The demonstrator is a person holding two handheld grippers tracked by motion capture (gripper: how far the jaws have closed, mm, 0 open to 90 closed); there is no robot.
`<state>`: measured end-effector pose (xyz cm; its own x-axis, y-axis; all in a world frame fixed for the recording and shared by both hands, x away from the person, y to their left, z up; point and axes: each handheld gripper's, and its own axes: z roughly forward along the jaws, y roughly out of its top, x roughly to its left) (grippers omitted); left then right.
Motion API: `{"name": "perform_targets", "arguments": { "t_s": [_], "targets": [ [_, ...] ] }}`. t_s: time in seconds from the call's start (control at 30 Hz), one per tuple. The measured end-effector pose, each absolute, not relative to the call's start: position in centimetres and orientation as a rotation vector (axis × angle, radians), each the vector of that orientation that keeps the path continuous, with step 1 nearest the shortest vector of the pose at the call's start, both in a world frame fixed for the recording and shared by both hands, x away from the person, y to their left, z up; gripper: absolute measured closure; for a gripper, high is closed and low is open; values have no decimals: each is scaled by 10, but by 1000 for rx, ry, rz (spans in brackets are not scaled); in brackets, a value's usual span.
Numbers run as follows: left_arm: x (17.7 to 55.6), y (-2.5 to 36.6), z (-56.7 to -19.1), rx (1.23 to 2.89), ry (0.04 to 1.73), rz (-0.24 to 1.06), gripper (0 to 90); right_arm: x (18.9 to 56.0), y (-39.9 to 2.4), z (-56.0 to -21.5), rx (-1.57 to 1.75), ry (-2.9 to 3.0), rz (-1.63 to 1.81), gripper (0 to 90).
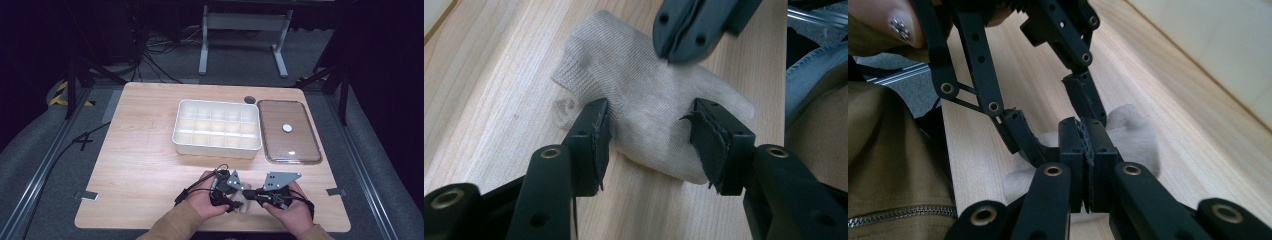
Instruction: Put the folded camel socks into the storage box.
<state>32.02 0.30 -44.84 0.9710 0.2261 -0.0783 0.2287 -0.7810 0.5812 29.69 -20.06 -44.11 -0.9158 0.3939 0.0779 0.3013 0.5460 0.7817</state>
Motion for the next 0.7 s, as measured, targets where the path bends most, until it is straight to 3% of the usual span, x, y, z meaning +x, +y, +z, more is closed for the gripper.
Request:
{"name": "perform_targets", "arguments": {
  "t_s": [0.7],
  "targets": [
    [320, 4, -451, 2475, 347, -29, 498, 306, -204, -464, 665, 2713, 1180, 889]
  ]
}}
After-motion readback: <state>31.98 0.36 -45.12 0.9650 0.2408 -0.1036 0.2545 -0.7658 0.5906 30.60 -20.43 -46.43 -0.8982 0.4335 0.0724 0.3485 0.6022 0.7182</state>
